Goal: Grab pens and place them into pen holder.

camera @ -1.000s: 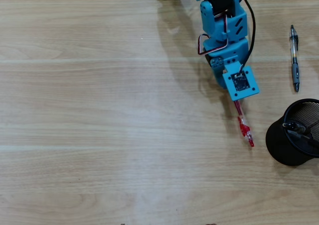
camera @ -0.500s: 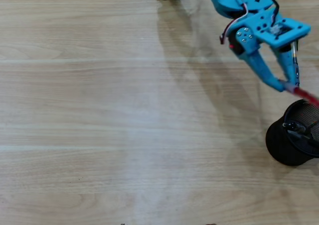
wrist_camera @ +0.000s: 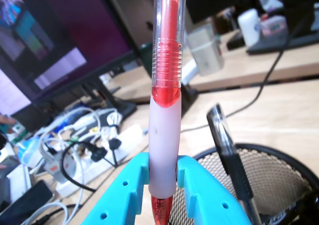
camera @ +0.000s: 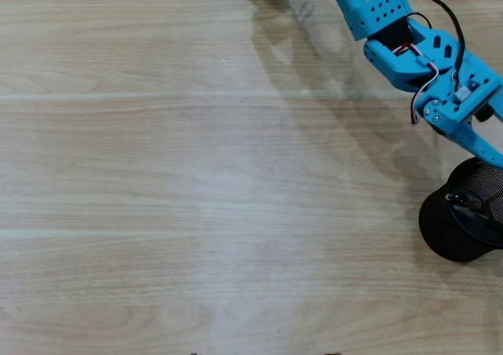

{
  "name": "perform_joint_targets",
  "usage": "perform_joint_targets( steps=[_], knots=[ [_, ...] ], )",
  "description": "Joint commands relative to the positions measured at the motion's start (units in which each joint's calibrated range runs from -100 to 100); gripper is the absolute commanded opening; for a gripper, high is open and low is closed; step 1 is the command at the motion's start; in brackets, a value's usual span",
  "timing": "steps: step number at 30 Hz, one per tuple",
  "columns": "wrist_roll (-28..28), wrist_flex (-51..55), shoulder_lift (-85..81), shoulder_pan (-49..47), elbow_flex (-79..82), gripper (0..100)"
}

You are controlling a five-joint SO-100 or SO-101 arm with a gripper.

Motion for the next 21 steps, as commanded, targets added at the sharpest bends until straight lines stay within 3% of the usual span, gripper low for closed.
perform_joint_targets(
  steps=[1, 18, 21],
  knots=[
    [-0.2, -1.3, 1.4, -0.3, -3.9, 2],
    [5.2, -1.3, 4.8, 0.5, -3.8, 2],
    [7.1, -1.3, 4.8, 0.6, -3.8, 7]
  ],
)
